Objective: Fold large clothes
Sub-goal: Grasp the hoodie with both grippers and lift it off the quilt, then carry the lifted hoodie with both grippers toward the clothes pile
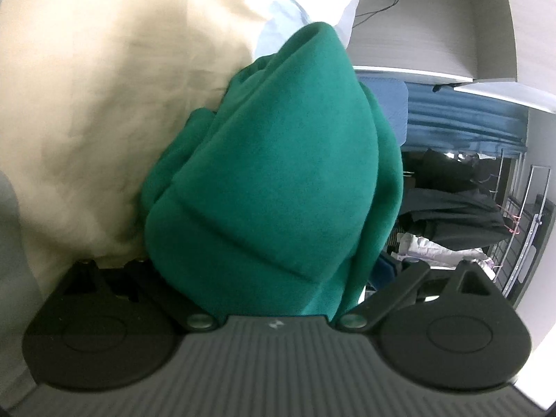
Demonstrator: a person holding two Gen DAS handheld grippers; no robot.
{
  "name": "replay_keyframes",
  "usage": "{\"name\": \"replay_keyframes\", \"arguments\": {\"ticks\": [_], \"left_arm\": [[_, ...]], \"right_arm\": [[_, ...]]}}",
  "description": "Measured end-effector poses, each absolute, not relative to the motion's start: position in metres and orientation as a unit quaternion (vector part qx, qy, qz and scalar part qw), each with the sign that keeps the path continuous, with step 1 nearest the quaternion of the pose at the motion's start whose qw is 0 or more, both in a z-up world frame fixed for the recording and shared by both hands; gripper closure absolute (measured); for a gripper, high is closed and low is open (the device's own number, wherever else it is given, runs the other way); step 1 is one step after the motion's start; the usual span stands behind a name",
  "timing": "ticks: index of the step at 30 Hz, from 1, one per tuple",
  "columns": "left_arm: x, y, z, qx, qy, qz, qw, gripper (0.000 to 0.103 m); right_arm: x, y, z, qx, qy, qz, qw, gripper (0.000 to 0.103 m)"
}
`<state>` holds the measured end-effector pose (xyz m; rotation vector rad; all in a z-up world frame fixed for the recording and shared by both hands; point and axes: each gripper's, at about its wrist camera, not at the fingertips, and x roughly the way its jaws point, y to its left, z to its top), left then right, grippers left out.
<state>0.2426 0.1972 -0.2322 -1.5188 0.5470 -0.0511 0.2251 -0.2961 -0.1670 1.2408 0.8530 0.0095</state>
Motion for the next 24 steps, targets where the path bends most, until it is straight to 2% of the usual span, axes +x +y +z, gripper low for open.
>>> {"name": "replay_keyframes", "arguments": {"ticks": [11, 19, 24], "left_arm": [[0.250, 0.200, -0.211, -0.652, 0.281, -0.032, 0.703, 0.003], [0.230, 0.193, -0.198, -0.627, 0.293, -0.056, 0.719, 0.000], [0.206, 0.190, -0.200, -0.635, 0.313, -0.043, 0.705, 0.000]], "right_arm": [[0.254, -0.294, -0.186, 0.551, 0.403, 0.011, 0.731, 0.000], [0.257, -0.310, -0.160, 0.597, 0.343, 0.126, 0.715, 0.000], [0.252, -0.309, -0.151, 0.572, 0.331, 0.153, 0.735, 0.000]]}}
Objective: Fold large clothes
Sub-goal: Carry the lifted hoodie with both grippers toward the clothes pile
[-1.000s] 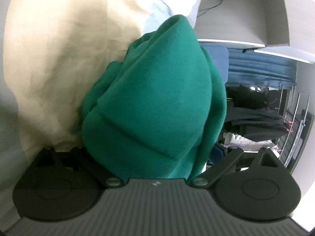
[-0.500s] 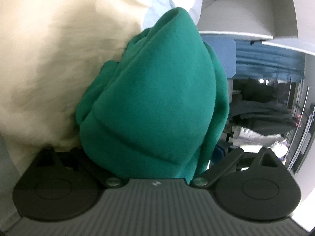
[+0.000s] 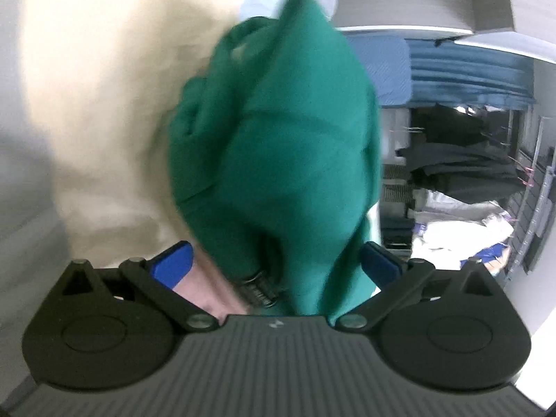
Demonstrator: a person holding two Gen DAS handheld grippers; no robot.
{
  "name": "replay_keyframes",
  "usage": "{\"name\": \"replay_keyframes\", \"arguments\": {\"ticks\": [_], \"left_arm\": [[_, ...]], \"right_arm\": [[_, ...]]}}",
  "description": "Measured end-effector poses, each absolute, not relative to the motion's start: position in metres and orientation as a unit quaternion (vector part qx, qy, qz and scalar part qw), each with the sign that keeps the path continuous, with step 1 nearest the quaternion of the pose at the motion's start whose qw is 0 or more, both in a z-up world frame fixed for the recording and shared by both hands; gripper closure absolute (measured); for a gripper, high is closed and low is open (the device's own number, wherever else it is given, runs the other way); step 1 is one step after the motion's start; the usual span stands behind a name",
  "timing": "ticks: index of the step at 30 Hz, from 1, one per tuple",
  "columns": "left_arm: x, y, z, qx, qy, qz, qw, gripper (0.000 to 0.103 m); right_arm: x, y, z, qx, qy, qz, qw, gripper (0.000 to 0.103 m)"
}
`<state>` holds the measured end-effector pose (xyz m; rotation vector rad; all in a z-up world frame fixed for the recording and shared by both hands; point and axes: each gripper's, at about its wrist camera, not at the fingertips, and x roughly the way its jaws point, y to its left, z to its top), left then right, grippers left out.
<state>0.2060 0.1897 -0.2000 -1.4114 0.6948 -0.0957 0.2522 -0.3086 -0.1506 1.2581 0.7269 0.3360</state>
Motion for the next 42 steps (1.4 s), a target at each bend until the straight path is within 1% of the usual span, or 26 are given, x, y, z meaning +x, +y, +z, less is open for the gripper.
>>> {"name": "replay_keyframes", "arguments": {"ticks": [3, 8, 12, 16, 25, 33, 36, 39, 42], "left_arm": [[0.206, 0.190, -0.213, -0.642, 0.326, -0.029, 0.693, 0.000], [0.223, 0.193, -0.216, -0.653, 0.294, -0.043, 0.696, 0.000], [0.222, 0.194, -0.220, -0.662, 0.288, -0.042, 0.691, 0.000], [0.215, 0.195, -0.212, -0.661, 0.277, -0.021, 0.697, 0.000], [0.204, 0.204, -0.193, -0.622, 0.260, 0.005, 0.738, 0.000], [0.212, 0.201, -0.174, -0.572, 0.240, -0.018, 0.784, 0.000], [0.208, 0.204, -0.173, -0.586, 0.216, -0.041, 0.780, 0.000], [0.206, 0.209, -0.179, -0.611, 0.211, -0.043, 0.761, 0.000], [0.211, 0.208, -0.180, -0.614, 0.222, -0.025, 0.757, 0.000]], "right_arm": [[0.252, -0.311, -0.164, 0.582, 0.347, 0.130, 0.724, 0.000], [0.257, -0.311, -0.181, 0.574, 0.368, 0.111, 0.723, 0.000], [0.261, -0.308, -0.185, 0.565, 0.375, 0.104, 0.728, 0.000], [0.273, -0.302, -0.188, 0.556, 0.378, 0.099, 0.733, 0.000], [0.281, -0.303, -0.188, 0.549, 0.376, 0.102, 0.740, 0.000], [0.284, -0.299, -0.183, 0.537, 0.375, 0.104, 0.748, 0.000], [0.285, -0.298, -0.183, 0.534, 0.375, 0.104, 0.750, 0.000], [0.288, -0.296, -0.183, 0.530, 0.376, 0.103, 0.753, 0.000], [0.290, -0.294, -0.181, 0.525, 0.376, 0.103, 0.756, 0.000]]}}
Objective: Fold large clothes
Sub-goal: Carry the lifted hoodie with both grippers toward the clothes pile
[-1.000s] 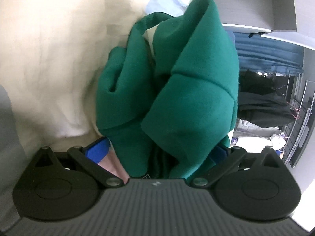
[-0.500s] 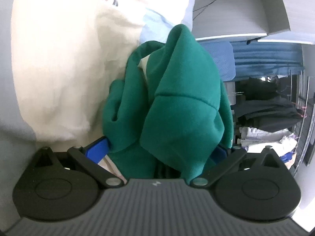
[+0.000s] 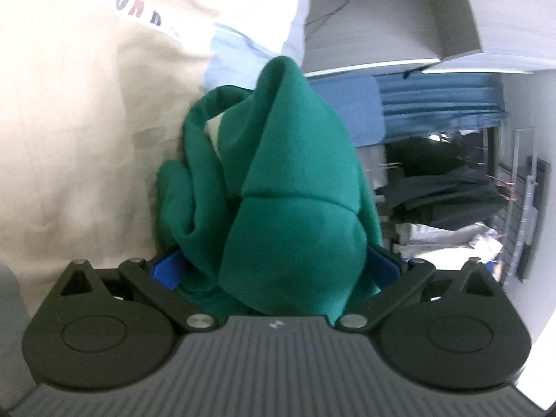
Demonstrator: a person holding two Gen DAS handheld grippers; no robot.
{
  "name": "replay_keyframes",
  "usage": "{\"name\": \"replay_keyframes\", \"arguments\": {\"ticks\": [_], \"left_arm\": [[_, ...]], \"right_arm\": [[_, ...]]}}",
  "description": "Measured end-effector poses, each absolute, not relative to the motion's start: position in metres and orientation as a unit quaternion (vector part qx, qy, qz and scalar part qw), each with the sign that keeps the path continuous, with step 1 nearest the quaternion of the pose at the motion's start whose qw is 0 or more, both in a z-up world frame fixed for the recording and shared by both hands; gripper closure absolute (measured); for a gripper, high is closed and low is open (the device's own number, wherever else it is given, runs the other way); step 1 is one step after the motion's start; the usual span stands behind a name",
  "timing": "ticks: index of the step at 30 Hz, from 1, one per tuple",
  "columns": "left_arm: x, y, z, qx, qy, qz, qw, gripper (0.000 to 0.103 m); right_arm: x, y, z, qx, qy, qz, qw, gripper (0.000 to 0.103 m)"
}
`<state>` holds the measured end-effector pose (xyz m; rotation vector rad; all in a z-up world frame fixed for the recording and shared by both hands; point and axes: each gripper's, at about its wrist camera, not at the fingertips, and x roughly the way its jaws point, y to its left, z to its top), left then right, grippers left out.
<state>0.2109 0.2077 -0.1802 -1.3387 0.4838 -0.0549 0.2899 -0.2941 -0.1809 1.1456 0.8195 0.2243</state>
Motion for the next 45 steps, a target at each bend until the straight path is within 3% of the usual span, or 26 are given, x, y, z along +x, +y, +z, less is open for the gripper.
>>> {"name": "replay_keyframes", "arguments": {"ticks": [9, 17, 18, 19, 20, 21, 23, 26, 38, 45], "left_arm": [[0.224, 0.206, -0.188, -0.638, 0.237, 0.021, 0.733, 0.000], [0.242, 0.201, -0.203, -0.628, 0.239, 0.025, 0.740, 0.002], [0.243, 0.201, -0.202, -0.623, 0.240, 0.023, 0.744, 0.004], [0.244, 0.201, -0.202, -0.617, 0.244, 0.025, 0.748, 0.015], [0.243, 0.201, -0.200, -0.611, 0.247, 0.029, 0.752, 0.027], [0.243, 0.201, -0.199, -0.605, 0.246, 0.029, 0.756, 0.033], [0.241, 0.201, -0.194, -0.593, 0.241, 0.020, 0.768, 0.052], [0.239, 0.198, -0.184, -0.567, 0.239, 0.017, 0.788, 0.061], [0.202, 0.181, -0.137, -0.527, 0.226, -0.058, 0.817, 0.064], [0.165, 0.156, -0.081, -0.512, 0.209, -0.112, 0.825, 0.064]], "right_arm": [[0.295, -0.281, -0.157, 0.506, 0.347, 0.117, 0.781, 0.000], [0.331, -0.273, -0.178, 0.504, 0.367, 0.101, 0.775, 0.000], [0.335, -0.270, -0.175, 0.497, 0.363, 0.106, 0.781, 0.005], [0.339, -0.268, -0.173, 0.490, 0.359, 0.112, 0.787, 0.012], [0.342, -0.267, -0.171, 0.480, 0.357, 0.119, 0.792, 0.027], [0.344, -0.266, -0.169, 0.471, 0.358, 0.122, 0.797, 0.035], [0.348, -0.266, -0.163, 0.458, 0.353, 0.133, 0.805, 0.045], [0.349, -0.265, -0.149, 0.431, 0.337, 0.152, 0.823, 0.054], [0.311, -0.279, -0.087, 0.404, 0.277, 0.185, 0.852, 0.060], [0.263, -0.301, -0.028, 0.385, 0.236, 0.203, 0.869, 0.060]]}}
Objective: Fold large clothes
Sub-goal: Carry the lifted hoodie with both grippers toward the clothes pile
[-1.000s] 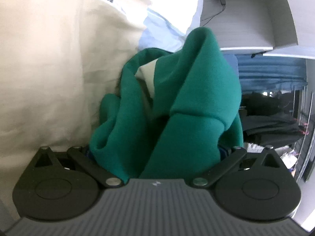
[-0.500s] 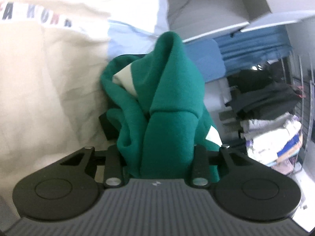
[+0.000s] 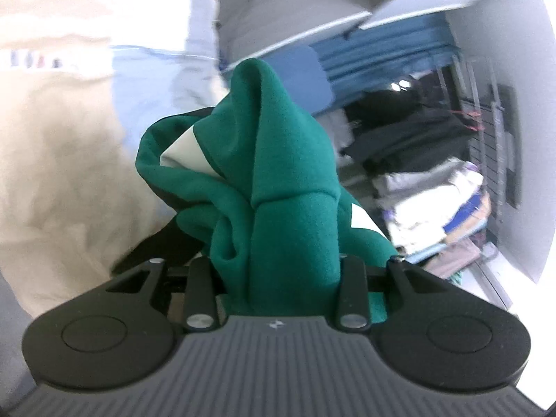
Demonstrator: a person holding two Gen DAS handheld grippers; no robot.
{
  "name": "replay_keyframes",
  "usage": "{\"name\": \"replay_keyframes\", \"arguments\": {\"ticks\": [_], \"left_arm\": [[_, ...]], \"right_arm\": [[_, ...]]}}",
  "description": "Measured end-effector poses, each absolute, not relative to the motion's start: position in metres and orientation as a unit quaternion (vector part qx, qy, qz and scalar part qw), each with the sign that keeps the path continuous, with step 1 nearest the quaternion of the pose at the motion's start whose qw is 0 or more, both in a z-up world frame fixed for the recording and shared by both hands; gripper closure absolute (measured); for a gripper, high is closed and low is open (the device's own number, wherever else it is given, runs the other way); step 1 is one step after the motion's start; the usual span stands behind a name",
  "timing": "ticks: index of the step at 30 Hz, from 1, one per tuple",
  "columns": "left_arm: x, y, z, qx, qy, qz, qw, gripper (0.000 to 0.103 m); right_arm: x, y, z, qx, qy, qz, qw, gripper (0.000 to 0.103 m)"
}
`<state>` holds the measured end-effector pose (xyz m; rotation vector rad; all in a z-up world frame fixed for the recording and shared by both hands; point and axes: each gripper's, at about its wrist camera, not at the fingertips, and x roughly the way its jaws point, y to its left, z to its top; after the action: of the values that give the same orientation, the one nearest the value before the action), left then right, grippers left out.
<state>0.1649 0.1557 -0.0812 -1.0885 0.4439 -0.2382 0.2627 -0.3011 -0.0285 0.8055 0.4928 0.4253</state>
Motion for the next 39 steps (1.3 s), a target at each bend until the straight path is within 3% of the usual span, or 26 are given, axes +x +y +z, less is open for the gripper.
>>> {"name": "replay_keyframes", "arguments": {"ticks": [13, 20, 28, 39], "left_arm": [[0.130, -0.020, 0.078, -0.472, 0.166, -0.260, 0.826, 0.064], [0.141, -0.168, 0.112, -0.458, 0.189, -0.342, 0.799, 0.064], [0.167, -0.319, 0.066, -0.437, 0.263, -0.388, 0.768, 0.063], [0.200, -0.390, -0.060, -0.388, 0.360, -0.382, 0.758, 0.064]], "right_arm": [[0.146, -0.453, 0.121, 0.359, 0.092, 0.160, 0.915, 0.060], [0.074, -0.565, 0.151, 0.347, 0.043, 0.083, 0.933, 0.060], [0.052, -0.641, 0.106, 0.363, 0.045, -0.022, 0.930, 0.060], [0.040, -0.680, -0.009, 0.420, 0.093, -0.082, 0.899, 0.060]]}}
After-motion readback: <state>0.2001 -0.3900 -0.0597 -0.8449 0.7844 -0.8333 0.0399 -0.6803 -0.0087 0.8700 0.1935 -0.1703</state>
